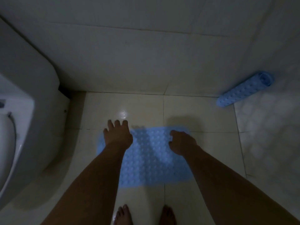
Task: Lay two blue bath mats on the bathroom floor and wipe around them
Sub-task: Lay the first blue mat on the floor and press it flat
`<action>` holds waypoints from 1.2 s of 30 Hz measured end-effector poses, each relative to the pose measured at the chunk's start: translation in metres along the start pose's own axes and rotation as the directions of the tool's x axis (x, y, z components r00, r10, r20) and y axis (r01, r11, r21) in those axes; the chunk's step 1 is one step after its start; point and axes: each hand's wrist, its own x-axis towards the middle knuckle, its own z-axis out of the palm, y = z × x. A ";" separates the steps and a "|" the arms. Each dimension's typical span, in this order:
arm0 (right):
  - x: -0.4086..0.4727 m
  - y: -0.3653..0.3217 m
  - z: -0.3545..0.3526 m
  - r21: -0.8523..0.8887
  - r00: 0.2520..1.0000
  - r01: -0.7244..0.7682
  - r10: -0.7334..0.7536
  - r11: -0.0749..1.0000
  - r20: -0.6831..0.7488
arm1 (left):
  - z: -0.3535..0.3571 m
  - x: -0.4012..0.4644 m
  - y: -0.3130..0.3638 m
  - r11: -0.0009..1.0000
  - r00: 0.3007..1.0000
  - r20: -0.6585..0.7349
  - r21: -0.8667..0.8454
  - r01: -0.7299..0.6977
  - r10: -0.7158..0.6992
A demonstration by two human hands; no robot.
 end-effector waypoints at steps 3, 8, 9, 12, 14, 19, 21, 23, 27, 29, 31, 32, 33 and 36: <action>-0.010 0.004 0.022 -0.019 0.997 0.001 0.000 1.000 0.071 | 0.031 -0.018 0.003 1.000 0.997 0.075 -0.003 -0.008 0.008; -0.024 0.010 0.050 -0.005 0.992 -0.013 0.014 1.000 0.125 | 0.069 -0.046 0.005 1.000 0.986 0.169 -0.023 -0.004 0.008; -0.025 0.011 0.055 0.003 0.991 -0.016 0.016 1.000 0.131 | 0.074 -0.051 0.005 1.000 0.983 0.183 -0.031 -0.002 0.008; -0.026 0.005 0.073 -0.002 0.988 -0.001 0.002 1.000 0.156 | 0.092 -0.057 0.001 0.999 0.979 0.204 -0.047 0.013 -0.004; -0.017 -0.003 0.093 0.014 0.987 0.006 -0.008 1.000 0.163 | 0.109 -0.047 -0.002 0.998 0.981 0.195 -0.061 0.024 -0.012; 0.044 -0.021 0.155 0.056 0.989 0.006 -0.014 0.998 0.148 | 0.177 0.017 -0.015 0.998 0.982 0.189 -0.068 0.004 0.009; 0.081 -0.024 0.184 0.070 0.993 -0.018 0.009 0.997 0.120 | 0.217 0.045 -0.023 0.998 0.983 0.182 -0.065 -0.012 0.024; 0.119 -0.026 0.218 0.075 0.995 -0.058 0.051 0.995 0.089 | 0.261 0.070 -0.036 0.999 0.984 0.175 -0.053 -0.010 0.019; 0.201 -0.020 0.275 0.080 0.989 -0.139 0.143 0.987 -0.045 | 0.330 0.135 -0.067 0.996 0.997 -0.046 -0.057 -0.065 0.062; 0.238 -0.017 0.296 0.151 0.972 -0.184 0.203 0.971 -0.122 | 0.348 0.178 -0.078 0.992 0.977 -0.181 -0.043 -0.120 0.111; 0.262 -0.017 0.313 0.247 0.942 -0.229 0.279 0.942 -0.189 | 0.361 0.214 -0.080 0.982 0.963 -0.194 -0.001 -0.190 0.186; 0.270 -0.016 0.320 0.283 0.928 -0.237 0.302 0.929 -0.217 | 0.366 0.226 -0.078 0.975 0.955 -0.198 0.018 -0.222 0.221; 0.278 -0.015 0.326 0.311 0.918 -0.239 0.318 0.920 -0.235 | 0.370 0.235 -0.074 0.969 0.945 -0.215 0.027 -0.245 0.245; 0.292 -0.015 0.327 0.345 0.906 -0.253 0.346 0.904 -0.243 | 0.373 0.252 -0.069 0.960 0.924 -0.263 0.026 -0.280 0.277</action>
